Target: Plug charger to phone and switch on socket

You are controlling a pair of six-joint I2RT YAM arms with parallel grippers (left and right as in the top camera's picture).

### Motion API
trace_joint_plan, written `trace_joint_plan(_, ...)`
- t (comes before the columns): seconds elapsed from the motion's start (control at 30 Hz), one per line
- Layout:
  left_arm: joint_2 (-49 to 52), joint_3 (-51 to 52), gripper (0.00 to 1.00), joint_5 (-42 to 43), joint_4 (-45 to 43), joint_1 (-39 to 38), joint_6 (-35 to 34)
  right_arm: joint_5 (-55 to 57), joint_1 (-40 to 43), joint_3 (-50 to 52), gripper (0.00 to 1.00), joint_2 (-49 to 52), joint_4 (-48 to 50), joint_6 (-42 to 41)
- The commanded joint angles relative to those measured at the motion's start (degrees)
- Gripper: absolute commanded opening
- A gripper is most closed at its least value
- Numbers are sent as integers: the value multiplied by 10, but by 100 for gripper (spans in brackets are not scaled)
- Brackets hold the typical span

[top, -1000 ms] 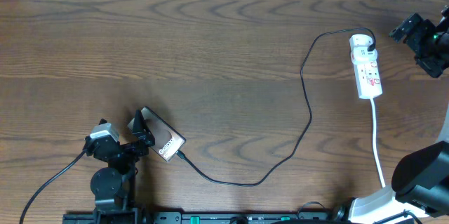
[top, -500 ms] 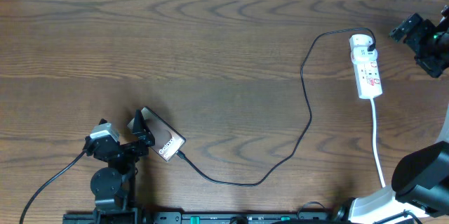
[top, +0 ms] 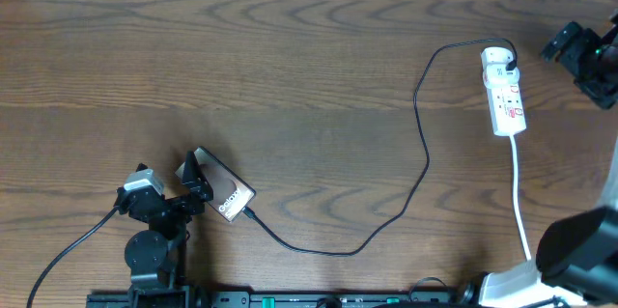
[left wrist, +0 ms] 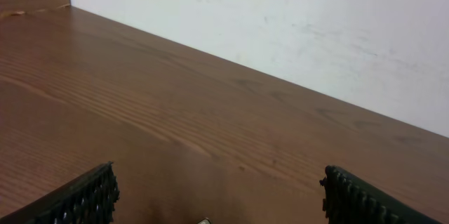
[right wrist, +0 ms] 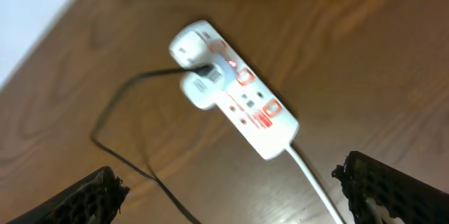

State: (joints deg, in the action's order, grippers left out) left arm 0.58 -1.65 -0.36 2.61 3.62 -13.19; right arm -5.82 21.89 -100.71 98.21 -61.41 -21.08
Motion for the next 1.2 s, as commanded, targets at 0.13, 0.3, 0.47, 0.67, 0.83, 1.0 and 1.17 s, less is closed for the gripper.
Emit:
trace_joint_plan(0.13,-3,10,91,-5,23,3,11,40,-101,71,99,-133,156,-5)
trace_joint_plan(0.3,-3,10,91,-5,23,3,11,76,-216,245,99,-221,431,15)
trace_joint_plan(0.47,-3,10,91,-5,23,3,11,104,-314,466,99,-307,699,104)
trace_joint_plan(0.67,-3,10,91,-5,23,3,11,98,-326,662,99,-405,833,104)
trace_joint_plan(0.83,-3,10,91,-5,23,3,11,101,-323,793,99,-505,872,104)
trace_joint_plan(1.0,-3,10,91,-5,23,3,11,102,-321,903,99,-628,876,116)
trace_joint_plan(1.17,-3,10,91,-5,23,3,11,102,-316,990,99,-733,880,120)
